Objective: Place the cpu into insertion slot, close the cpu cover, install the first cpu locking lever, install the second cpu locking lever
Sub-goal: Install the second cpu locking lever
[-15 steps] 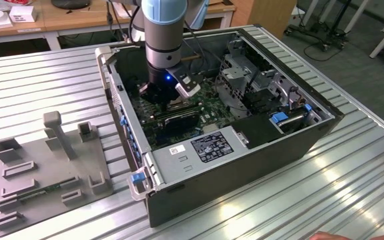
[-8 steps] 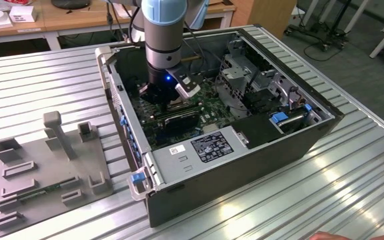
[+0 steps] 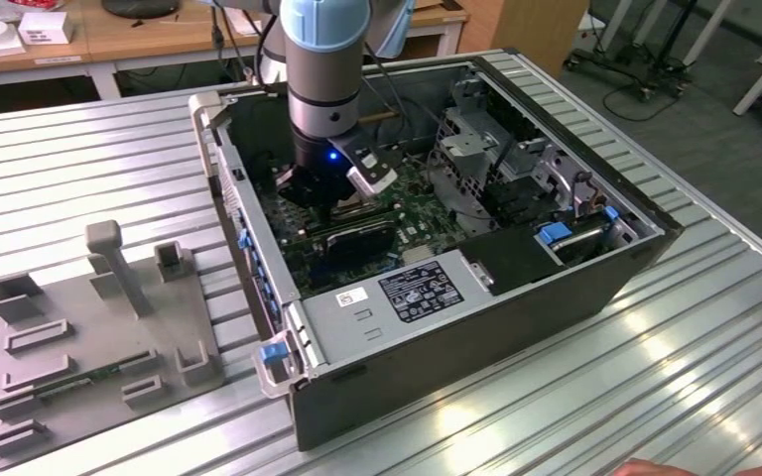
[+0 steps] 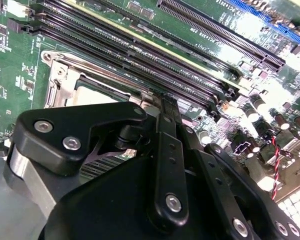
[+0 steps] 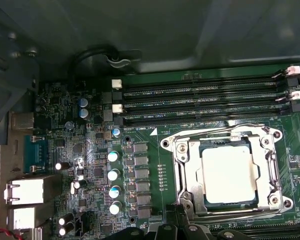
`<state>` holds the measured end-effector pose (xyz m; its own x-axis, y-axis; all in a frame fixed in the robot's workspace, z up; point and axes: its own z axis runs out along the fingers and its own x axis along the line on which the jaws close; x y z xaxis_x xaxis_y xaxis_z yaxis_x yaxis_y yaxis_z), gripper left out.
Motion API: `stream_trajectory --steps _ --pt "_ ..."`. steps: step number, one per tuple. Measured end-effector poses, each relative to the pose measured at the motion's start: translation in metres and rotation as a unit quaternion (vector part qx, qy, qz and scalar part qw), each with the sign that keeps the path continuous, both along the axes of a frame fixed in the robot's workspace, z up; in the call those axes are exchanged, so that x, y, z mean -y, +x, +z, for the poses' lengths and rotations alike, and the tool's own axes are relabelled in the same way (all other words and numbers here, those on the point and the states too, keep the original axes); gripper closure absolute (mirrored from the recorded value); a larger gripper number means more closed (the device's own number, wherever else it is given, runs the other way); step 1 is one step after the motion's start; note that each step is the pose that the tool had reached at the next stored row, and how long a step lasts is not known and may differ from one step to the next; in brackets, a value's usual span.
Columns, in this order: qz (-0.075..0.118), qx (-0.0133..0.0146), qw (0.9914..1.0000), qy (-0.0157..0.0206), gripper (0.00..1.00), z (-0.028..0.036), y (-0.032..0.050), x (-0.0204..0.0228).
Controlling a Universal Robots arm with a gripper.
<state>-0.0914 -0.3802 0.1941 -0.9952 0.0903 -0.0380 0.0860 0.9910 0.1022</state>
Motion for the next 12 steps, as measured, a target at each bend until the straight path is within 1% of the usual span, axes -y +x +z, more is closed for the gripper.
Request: stream_trajectory --steps 12 --pt "0.000 0.0001 1.00000 0.0002 0.89 0.0002 0.0000 -0.0001"
